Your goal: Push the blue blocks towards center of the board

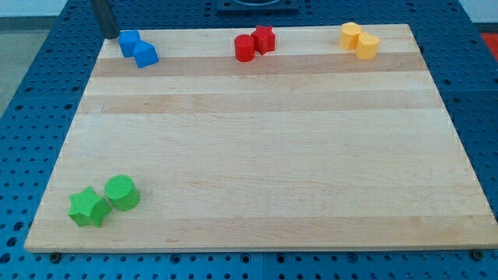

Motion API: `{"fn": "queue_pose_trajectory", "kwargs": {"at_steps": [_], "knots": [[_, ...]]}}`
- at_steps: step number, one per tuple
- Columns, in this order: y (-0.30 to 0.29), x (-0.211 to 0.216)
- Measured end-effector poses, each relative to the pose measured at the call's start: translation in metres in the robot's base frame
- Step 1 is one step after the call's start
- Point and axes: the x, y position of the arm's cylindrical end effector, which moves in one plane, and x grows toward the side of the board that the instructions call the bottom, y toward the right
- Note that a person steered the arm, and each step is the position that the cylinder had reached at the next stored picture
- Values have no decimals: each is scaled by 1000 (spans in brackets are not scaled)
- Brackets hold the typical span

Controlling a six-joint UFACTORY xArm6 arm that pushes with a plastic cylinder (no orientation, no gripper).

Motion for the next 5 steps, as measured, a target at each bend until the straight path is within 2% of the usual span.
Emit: {"fn": "queue_pose_trajectory", "kwargs": {"at_steps": [3,5], "knots": [[45,23],[50,27]]}}
